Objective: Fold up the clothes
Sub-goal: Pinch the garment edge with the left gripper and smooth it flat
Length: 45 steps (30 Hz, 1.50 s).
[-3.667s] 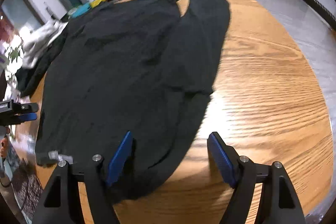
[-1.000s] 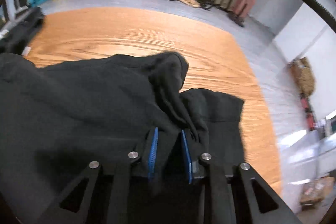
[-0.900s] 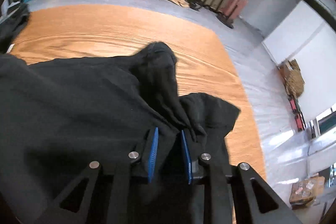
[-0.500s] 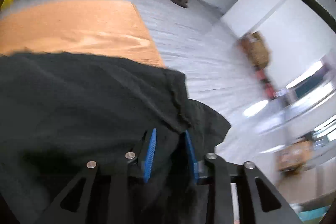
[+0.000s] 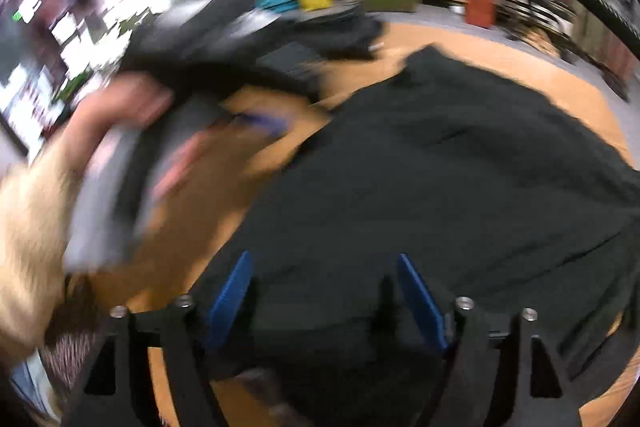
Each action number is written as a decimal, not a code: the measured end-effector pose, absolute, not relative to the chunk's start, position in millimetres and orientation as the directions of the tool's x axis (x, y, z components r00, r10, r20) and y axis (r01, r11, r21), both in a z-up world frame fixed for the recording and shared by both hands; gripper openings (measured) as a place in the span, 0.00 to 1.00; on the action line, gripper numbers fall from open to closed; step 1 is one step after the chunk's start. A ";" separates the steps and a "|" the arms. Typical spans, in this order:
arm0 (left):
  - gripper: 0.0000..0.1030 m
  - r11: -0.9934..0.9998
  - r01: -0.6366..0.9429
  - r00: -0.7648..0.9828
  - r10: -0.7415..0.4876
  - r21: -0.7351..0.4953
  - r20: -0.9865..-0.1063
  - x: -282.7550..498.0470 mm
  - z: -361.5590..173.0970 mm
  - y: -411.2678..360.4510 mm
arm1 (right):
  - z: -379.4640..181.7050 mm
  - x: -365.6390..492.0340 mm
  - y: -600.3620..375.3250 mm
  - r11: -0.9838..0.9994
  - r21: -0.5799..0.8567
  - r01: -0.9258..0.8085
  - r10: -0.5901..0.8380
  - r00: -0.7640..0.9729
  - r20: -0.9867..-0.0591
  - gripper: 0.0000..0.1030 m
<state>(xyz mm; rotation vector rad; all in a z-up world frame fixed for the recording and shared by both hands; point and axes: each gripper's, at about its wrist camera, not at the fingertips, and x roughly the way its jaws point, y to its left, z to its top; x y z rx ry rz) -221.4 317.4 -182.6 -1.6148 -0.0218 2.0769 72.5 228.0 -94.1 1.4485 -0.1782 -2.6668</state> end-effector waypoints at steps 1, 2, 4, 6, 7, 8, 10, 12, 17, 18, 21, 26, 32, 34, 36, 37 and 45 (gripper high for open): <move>0.23 -0.864 -0.396 -0.157 0.398 -0.312 -0.904 -218.7 -183.9 323.5 | -99.7 78.8 214.9 -0.991 0.122 0.052 -0.131 -0.530 -0.838 0.78; 0.07 -0.855 -0.415 -0.146 0.401 -0.312 -0.904 -216.0 -185.1 329.6 | -104.6 84.7 202.8 -0.993 0.095 0.067 -0.117 -0.521 -0.845 0.78; 0.03 -0.850 -0.420 -0.145 0.408 -0.317 -0.901 -212.7 -185.7 331.7 | -109.8 93.9 185.8 -0.995 0.057 0.079 -0.090 -0.526 -0.846 0.78; 0.03 -0.847 -0.414 -0.142 0.423 -0.334 -0.895 -212.0 -186.2 330.1 | -113.2 104.6 173.7 -0.995 0.022 0.097 -0.071 -0.539 -0.839 0.78; 0.03 -0.849 -0.401 -0.140 0.427 -0.343 -0.893 -213.4 -186.0 326.4 | -115.2 109.1 168.0 -0.995 0.007 0.102 -0.062 -0.547 -0.835 0.78; 0.03 -0.852 -0.387 -0.137 0.431 -0.352 -0.892 -214.9 -185.7 322.6 | -118.2 110.5 163.5 -0.996 0.003 0.094 -0.055 -0.562 -0.825 0.72; 0.02 -0.858 -0.370 -0.140 0.431 -0.356 -0.892 -216.3 -184.3 315.5 | -123.5 113.4 155.5 -0.997 -0.004 0.075 -0.041 -0.587 -0.808 0.52; 0.02 -0.865 -0.364 -0.154 0.422 -0.346 -0.893 -215.8 -181.7 309.3 | -123.3 115.8 153.9 -0.999 -0.004 0.042 -0.022 -0.594 -0.804 0.26; 0.02 -0.881 -0.376 -0.186 0.376 -0.288 -0.908 -206.2 -177.7 294.3 | -119.7 132.0 146.2 -0.990 0.131 0.044 -0.133 -0.559 -0.818 0.15; 0.02 -0.889 -0.374 -0.190 0.354 -0.266 -0.916 -203.9 -179.0 289.3 | -118.8 136.7 143.6 -0.986 0.160 0.051 -0.161 -0.550 -0.819 0.15; 0.02 -0.910 -0.347 -0.196 0.307 -0.227 -0.931 -198.0 -184.1 268.3 | -116.0 150.9 135.9 -0.967 0.245 0.070 -0.245 -0.522 -0.817 0.16; 0.04 -0.936 -0.240 -0.191 0.307 -0.259 -0.932 -195.0 -181.3 228.0 | -90.8 184.3 145.8 -0.943 0.332 0.036 -0.293 -0.564 -0.772 0.63; 0.57 -0.898 -0.291 -0.279 0.408 -0.329 -0.869 -166.5 -142.0 222.7 | -73.9 191.8 252.5 -0.919 0.106 -0.379 0.138 -0.562 -0.815 0.55; 0.57 -0.866 -0.398 -0.264 0.425 -0.303 -0.866 -147.2 -133.3 246.4 | -89.5 188.6 275.9 -0.888 0.089 -0.450 0.175 -0.512 -0.841 0.49; 0.57 -0.829 -0.494 -0.238 0.420 -0.263 -0.876 -127.5 -135.2 274.8 | -92.2 185.5 277.1 -0.882 0.079 -0.464 0.182 -0.491 -0.852 0.49; 0.57 -0.806 -0.539 -0.226 0.416 -0.242 -0.881 -117.7 -136.3 289.1 | -93.5 183.9 277.6 -0.879 0.073 -0.471 0.186 -0.480 -0.857 0.49; 0.57 -0.770 -0.633 -0.219 0.271 -0.075 -0.937 -92.6 -171.8 321.3 | -104.9 188.7 285.2 -0.844 0.036 -0.535 0.216 -0.401 -0.890 0.51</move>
